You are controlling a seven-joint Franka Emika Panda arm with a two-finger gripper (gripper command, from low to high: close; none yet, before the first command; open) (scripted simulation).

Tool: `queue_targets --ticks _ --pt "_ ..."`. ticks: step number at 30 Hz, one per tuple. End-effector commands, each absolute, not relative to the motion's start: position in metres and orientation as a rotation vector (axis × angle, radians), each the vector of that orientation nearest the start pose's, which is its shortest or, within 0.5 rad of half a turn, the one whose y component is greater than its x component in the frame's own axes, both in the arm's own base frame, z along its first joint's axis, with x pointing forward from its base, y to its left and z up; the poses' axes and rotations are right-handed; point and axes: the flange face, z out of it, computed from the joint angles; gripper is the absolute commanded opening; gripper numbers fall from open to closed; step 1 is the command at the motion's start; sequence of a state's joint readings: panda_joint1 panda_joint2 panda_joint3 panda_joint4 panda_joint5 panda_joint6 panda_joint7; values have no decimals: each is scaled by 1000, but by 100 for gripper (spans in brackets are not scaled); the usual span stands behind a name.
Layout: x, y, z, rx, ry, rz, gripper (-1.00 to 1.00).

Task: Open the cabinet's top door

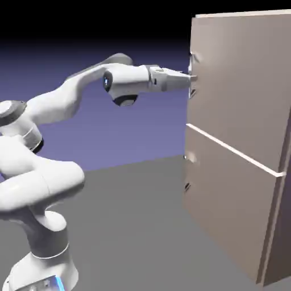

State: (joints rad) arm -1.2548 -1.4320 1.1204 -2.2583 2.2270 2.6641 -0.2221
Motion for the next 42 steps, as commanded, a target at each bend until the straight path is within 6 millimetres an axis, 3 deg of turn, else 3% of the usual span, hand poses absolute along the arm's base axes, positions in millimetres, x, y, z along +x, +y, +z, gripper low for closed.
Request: queue_targets --ticks 1,8,13,18,27,42 --pt "439 145 585 -1757 771 -1787 -100" --pt "369 116 585 -1766 594 -1669 -100" --pt "317 84 585 -1766 457 -1572 -100" --pt "277 51 585 -1760 345 -1489 -100" --pt "228 -2 585 -1744 192 -1369 -100" --pt "169 -104 585 -1700 -46 -1170 -100"
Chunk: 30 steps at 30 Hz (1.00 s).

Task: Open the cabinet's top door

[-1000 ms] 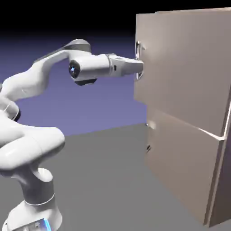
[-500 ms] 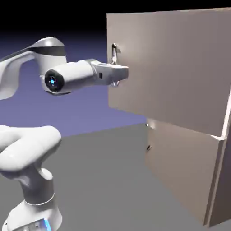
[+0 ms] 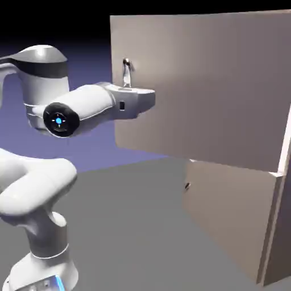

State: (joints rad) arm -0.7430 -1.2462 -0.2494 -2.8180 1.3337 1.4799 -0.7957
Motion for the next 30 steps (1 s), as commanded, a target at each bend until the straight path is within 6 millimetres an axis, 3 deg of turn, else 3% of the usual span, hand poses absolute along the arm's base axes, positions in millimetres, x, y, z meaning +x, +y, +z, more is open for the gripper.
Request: queue_targets --ticks 1,10,19,24,30 --pt "166 -112 585 -1695 -64 -1153 -100" --pt "142 -205 585 -1643 -246 -988 -100" --pt "139 -293 585 -1582 -407 -831 -100" --pt "143 -329 585 -1554 -470 -767 -100" --pt "148 -358 585 -1531 -520 -715 -100"
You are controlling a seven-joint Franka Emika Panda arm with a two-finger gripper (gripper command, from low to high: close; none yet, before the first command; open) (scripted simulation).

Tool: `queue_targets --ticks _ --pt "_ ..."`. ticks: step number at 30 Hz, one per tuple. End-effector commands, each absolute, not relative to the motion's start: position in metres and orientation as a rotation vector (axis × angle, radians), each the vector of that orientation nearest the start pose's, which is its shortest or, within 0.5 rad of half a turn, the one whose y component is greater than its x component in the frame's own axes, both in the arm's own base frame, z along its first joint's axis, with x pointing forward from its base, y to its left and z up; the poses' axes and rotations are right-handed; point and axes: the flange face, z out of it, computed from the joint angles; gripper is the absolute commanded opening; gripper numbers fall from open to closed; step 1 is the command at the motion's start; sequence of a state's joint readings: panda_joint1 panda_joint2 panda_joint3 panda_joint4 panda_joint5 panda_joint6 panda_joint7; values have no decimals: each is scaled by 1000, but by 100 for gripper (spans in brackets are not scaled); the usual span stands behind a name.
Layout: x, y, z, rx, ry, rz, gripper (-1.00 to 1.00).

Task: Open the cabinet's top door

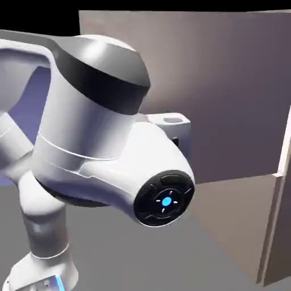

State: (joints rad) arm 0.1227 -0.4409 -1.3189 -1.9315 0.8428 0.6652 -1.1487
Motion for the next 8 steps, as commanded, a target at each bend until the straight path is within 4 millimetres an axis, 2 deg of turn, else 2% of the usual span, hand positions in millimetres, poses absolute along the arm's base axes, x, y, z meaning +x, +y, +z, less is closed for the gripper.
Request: queue_targets --ticks 1,8 --pt "149 -361 585 -1528 -526 -708 -100" --pt "155 -388 585 -1505 -573 -659 -100"
